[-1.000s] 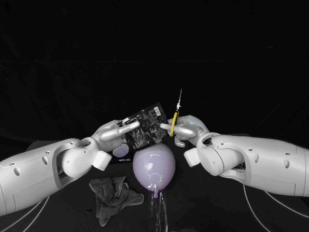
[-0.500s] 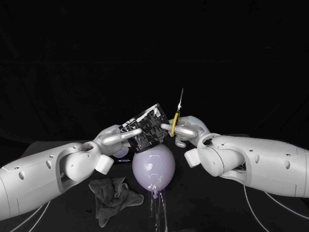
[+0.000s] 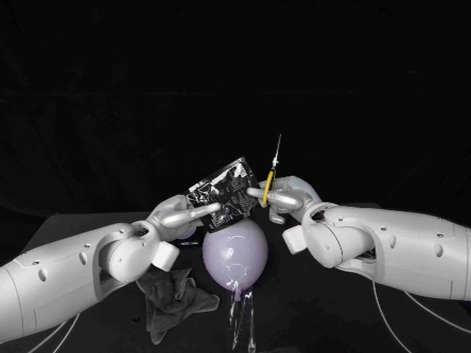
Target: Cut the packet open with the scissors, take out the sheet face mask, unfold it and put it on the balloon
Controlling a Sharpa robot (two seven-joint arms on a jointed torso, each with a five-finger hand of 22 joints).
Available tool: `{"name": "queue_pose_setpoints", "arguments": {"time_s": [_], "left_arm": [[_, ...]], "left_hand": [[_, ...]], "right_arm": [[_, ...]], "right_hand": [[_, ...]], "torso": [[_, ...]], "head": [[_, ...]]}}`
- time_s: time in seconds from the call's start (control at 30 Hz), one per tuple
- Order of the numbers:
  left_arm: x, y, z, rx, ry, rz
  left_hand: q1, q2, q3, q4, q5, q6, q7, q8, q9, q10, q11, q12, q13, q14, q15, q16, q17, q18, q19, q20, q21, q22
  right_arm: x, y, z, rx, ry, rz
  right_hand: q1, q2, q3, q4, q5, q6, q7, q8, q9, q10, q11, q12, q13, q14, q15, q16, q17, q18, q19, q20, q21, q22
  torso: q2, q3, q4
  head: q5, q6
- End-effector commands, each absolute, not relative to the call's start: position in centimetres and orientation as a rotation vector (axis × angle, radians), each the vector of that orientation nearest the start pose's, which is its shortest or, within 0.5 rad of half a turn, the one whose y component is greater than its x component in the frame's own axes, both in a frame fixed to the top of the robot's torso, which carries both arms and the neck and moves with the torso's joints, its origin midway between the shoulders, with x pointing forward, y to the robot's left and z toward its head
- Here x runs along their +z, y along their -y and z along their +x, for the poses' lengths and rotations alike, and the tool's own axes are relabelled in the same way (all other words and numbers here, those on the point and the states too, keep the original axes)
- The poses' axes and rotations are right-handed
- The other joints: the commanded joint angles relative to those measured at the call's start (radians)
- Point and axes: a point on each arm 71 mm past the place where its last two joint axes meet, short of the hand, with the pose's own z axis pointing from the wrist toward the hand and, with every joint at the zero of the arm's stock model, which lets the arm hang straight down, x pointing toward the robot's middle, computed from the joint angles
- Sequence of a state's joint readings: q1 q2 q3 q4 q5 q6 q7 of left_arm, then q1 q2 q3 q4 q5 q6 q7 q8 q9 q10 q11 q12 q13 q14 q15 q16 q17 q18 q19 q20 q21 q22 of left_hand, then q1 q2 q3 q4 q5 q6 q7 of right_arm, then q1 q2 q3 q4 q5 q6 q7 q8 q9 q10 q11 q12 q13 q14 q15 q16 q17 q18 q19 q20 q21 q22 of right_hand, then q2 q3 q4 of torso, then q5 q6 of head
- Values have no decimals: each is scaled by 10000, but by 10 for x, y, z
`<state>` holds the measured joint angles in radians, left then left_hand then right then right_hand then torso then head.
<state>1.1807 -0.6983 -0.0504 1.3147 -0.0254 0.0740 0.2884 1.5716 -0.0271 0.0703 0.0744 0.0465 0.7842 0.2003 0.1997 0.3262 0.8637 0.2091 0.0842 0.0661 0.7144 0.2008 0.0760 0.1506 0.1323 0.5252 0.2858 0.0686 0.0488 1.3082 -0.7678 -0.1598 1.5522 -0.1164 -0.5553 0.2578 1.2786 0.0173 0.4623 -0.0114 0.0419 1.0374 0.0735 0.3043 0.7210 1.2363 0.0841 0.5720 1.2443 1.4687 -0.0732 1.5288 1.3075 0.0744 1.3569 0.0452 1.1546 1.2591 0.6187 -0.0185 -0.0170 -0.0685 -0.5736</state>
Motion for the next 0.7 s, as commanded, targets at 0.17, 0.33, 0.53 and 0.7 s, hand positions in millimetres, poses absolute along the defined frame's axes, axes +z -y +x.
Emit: {"name": "queue_pose_setpoints", "arguments": {"time_s": [0.17,0.33,0.53,0.7], "left_arm": [[-214,-168,508,-17630,-16246,-10370],[-216,-165,509,-17616,-15668,-10699],[-217,-161,510,-17510,-15369,-10911],[-217,-155,511,-17473,-15330,-10972]], "left_hand": [[-38,-73,-125,30,13,-69,194,-107,-105,276,-78,3,-6,492,-115,69,96,109,529,29,75,86],[-64,-15,-157,77,13,84,134,-67,-133,549,-45,25,2,1001,-127,202,192,249,659,28,111,100],[-87,-3,-201,119,13,211,91,-46,-166,731,-32,12,-4,1046,-132,198,190,320,273,25,5,54],[-36,67,-175,136,14,403,119,4,-186,921,-56,13,-5,1173,-135,247,207,369,589,39,63,102]], "right_arm": [[-172,174,489,12995,-15082,9811],[-173,173,489,12997,-15122,9807],[-175,171,488,13019,-15177,9811],[-176,169,487,13053,-15220,9795]], "right_hand": [[3,72,194,-132,70,154,-230,68,26,2864,-1113,7629,610,824,-77,54,1595,191,-14,-89,-53,14],[3,72,194,-132,70,154,-230,68,26,2864,-1113,7629,610,824,-77,54,1595,191,-14,-89,-53,14],[-1,69,202,-138,70,151,-230,73,33,2864,-1113,7629,610,825,-78,55,1598,195,-24,-89,-74,0],[-1,69,202,-138,70,151,-230,73,33,2864,-1113,7629,610,825,-78,55,1598,195,-24,-89,-74,0]], "torso": [[5,-8,-12],[7,-8,-8],[11,-7,-1],[-1,-4,-8]], "head": [[-30,-2],[-31,18],[-69,27],[-89,29]]}}
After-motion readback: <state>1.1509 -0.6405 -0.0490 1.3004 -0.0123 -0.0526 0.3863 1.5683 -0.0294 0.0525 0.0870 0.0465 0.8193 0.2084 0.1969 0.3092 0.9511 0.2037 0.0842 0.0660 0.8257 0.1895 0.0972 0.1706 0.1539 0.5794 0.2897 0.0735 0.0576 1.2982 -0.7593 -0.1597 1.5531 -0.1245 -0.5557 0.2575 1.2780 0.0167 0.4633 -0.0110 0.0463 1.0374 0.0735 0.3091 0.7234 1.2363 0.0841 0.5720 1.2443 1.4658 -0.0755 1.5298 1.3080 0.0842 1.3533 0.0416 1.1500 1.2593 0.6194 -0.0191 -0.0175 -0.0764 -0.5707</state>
